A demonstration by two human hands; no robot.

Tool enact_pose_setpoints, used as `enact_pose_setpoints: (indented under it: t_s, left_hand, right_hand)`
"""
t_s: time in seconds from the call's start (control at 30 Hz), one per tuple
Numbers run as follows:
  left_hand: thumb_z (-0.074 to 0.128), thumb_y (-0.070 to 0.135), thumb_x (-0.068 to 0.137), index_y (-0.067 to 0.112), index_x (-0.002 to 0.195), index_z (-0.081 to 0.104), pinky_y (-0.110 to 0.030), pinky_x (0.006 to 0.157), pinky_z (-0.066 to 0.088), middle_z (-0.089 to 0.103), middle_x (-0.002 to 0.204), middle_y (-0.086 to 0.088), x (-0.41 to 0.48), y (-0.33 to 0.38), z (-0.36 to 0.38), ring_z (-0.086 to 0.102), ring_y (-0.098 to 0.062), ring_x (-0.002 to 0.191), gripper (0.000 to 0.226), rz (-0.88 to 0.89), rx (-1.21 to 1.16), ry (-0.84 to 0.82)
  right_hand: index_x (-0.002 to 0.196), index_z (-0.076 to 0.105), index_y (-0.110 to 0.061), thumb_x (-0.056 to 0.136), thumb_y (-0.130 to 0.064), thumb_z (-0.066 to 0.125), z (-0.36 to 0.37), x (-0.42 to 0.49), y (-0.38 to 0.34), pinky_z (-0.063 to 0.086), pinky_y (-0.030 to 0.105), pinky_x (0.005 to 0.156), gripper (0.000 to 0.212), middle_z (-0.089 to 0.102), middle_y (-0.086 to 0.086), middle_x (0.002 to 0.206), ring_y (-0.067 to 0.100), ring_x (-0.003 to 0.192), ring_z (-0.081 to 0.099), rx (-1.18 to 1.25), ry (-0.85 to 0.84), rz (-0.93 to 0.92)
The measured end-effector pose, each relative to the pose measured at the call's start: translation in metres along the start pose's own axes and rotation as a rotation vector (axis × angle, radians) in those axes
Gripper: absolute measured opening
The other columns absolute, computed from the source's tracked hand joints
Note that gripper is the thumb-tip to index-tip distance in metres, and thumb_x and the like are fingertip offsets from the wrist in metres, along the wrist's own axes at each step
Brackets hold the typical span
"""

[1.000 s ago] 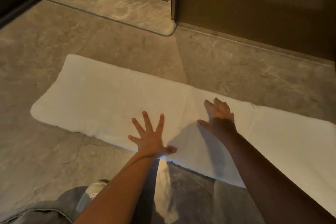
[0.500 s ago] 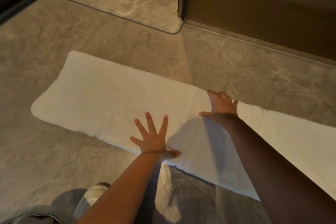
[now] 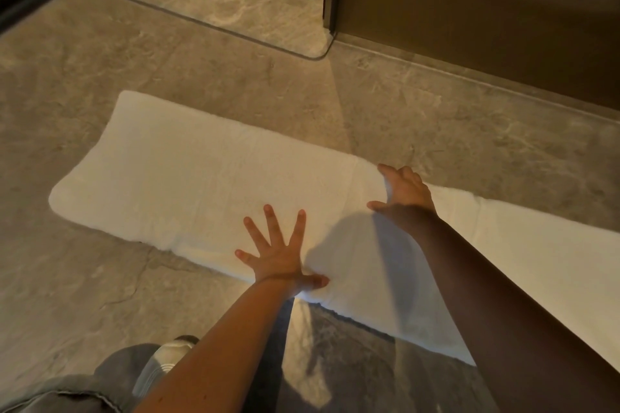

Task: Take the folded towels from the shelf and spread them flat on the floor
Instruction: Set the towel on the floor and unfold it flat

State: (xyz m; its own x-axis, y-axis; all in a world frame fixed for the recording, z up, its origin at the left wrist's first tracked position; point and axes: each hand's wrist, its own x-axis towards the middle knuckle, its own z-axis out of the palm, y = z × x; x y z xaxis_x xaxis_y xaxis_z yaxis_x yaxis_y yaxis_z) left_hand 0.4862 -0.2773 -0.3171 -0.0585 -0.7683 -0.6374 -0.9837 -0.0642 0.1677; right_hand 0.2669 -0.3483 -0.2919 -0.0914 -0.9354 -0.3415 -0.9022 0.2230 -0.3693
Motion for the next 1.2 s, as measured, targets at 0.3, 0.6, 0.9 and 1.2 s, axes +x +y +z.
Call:
enact_pose_setpoints:
  t_s: [0.3,0.6,0.9,1.2]
  left_hand:
    - [0.063,0.072,0.062,0.038,0.135,-0.033,-0.075,0.101,0.001,-0.048,0.141,-0.012,-0.004,-0.002,0.001,-0.038,-0.048,0.127,0.125,0.053,-0.040,0.039]
    - [0.070,0.037,0.077,0.011,0.142,0.033,-0.064,0.103,0.026,0.029,0.150,-0.020,-0.048,-0.001,-0.038,0.025,-0.041,0.138,0.079,0.318,-0.074,0.671]
    - [0.058,0.020,0.087,0.012,0.107,0.064,-0.060,0.110,-0.003,0.061,0.111,-0.011,-0.043,0.009,-0.080,0.049,-0.030,0.122,0.022,0.472,0.152,0.518]
    - [0.055,0.028,0.090,0.006,0.106,0.062,-0.032,0.073,0.040,0.062,0.099,-0.015,-0.078,-0.011,-0.061,0.060,-0.033,0.089,0.027,0.488,0.050,0.488]
  right_hand:
    - [0.131,0.048,-0.018,0.085,-0.004,0.048,0.000,-0.045,-0.013,0.046,0.039,0.089,0.048,0.055,0.016,0.114,0.034,0.106,0.052,-0.091,0.043,-0.269]
    - [0.133,0.046,-0.025,0.090,-0.012,0.048,-0.015,-0.085,-0.027,0.041,0.030,0.088,0.045,0.051,0.010,0.118,0.029,0.108,0.051,0.059,-0.084,-0.258]
    - [0.122,0.055,-0.017,0.086,-0.013,0.057,-0.024,-0.120,-0.029,0.039,0.026,0.086,0.037,0.057,0.007,0.118,0.025,0.107,0.056,0.150,-0.113,-0.286]
    - [0.107,0.060,-0.014,0.083,-0.025,0.063,-0.029,-0.153,-0.007,0.045,0.033,0.082,0.026,0.064,0.010,0.106,0.028,0.096,0.061,0.079,-0.181,-0.245]
